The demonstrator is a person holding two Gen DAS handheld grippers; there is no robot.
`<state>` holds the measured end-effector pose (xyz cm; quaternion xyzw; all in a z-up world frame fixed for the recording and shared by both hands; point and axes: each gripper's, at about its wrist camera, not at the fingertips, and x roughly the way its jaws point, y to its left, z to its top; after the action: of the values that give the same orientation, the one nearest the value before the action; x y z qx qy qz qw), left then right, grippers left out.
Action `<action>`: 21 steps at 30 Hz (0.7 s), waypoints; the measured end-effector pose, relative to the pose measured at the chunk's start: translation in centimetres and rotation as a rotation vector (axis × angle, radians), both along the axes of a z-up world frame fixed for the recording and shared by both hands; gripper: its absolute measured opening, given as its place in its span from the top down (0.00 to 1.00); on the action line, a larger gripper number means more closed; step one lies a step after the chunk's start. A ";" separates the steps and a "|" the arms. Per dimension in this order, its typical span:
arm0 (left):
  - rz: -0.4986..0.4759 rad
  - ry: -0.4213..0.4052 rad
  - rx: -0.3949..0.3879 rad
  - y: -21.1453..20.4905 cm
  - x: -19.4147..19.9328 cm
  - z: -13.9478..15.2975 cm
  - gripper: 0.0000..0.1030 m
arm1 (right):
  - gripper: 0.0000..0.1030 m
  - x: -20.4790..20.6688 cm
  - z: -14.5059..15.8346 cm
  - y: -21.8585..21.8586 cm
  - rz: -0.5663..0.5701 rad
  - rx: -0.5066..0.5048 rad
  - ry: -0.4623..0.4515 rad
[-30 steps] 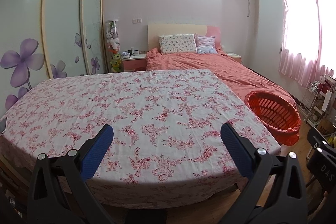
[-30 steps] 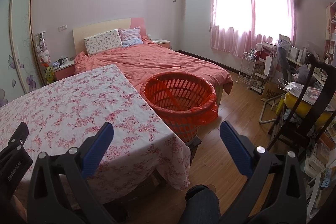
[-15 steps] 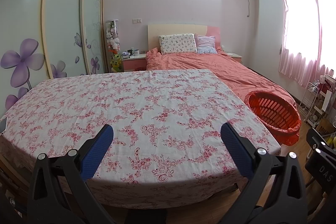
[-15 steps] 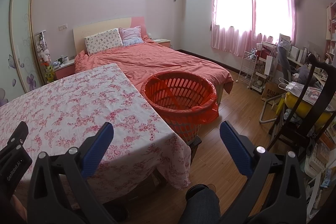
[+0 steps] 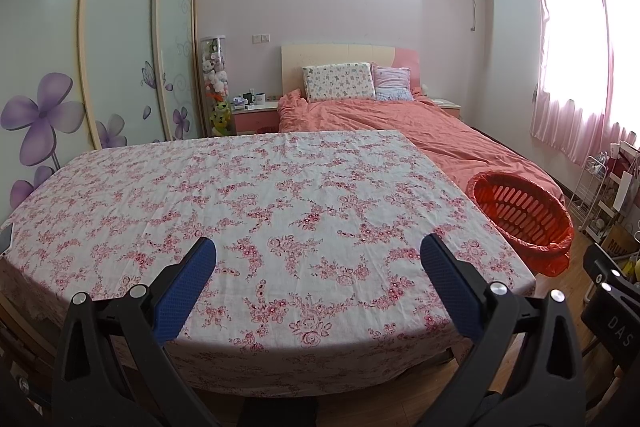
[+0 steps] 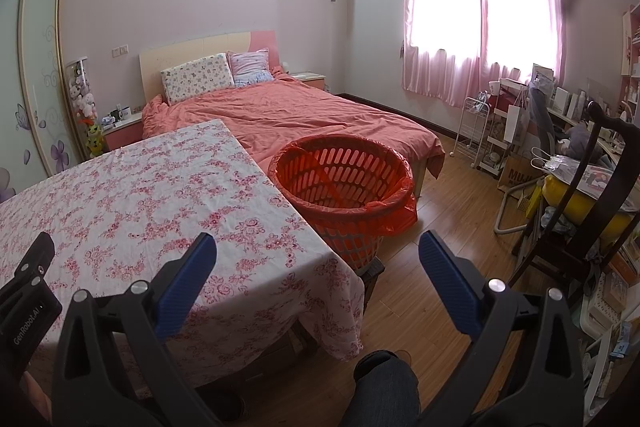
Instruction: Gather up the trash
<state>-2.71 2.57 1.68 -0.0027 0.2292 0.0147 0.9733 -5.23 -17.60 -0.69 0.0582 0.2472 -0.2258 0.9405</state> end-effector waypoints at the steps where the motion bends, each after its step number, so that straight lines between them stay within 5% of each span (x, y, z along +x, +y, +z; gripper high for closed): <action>1: 0.000 0.000 0.000 0.0 0.0 0.0 0.02 | 0.04 0.0 0.0 0.0 0.000 0.000 0.001; 21: 0.009 0.003 0.007 0.1 -0.2 -0.3 0.02 | 0.04 0.1 0.0 0.0 -0.001 0.001 0.001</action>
<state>-2.95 2.64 1.38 -0.0003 0.2306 0.0200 0.9729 -5.12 -17.59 -0.65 0.0584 0.2478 -0.2261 0.9402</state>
